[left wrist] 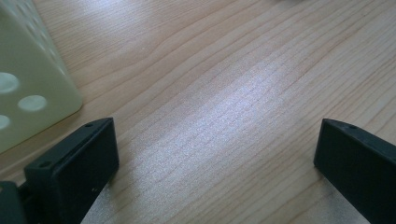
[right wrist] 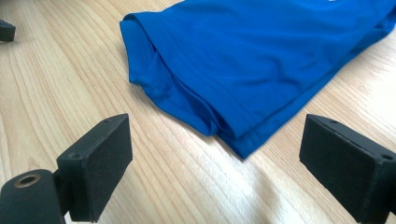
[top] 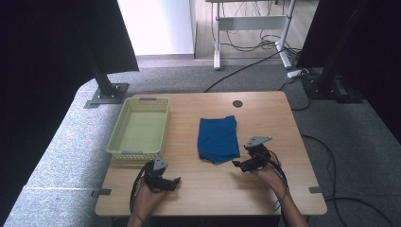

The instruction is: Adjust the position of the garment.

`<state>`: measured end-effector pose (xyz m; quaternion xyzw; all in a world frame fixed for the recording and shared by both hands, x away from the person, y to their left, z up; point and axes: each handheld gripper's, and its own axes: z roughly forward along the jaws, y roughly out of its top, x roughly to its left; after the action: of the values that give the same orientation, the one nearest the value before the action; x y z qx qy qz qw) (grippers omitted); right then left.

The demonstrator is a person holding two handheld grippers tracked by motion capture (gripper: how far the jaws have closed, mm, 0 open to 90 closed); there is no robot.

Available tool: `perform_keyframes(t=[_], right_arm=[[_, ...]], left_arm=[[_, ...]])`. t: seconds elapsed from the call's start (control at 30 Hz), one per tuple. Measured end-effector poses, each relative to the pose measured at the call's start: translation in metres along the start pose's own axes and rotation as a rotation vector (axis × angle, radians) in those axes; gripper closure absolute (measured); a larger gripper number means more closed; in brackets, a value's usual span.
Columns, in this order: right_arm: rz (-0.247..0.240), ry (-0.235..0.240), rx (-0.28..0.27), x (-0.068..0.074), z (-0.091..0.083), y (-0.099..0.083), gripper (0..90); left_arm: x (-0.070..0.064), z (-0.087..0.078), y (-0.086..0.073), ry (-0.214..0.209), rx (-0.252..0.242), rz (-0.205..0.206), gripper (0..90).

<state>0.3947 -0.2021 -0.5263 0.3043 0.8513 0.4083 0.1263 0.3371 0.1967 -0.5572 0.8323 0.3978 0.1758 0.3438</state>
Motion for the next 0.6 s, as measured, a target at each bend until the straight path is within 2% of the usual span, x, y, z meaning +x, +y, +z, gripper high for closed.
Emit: perform_keyframes(t=[0.6], right_arm=[[0.046, -0.056, -0.029, -0.003, -0.032, -0.030, 9.5]], left_arm=[[0.000, 0.000, 0.000, 0.000, 0.000, 0.000, 0.0]])
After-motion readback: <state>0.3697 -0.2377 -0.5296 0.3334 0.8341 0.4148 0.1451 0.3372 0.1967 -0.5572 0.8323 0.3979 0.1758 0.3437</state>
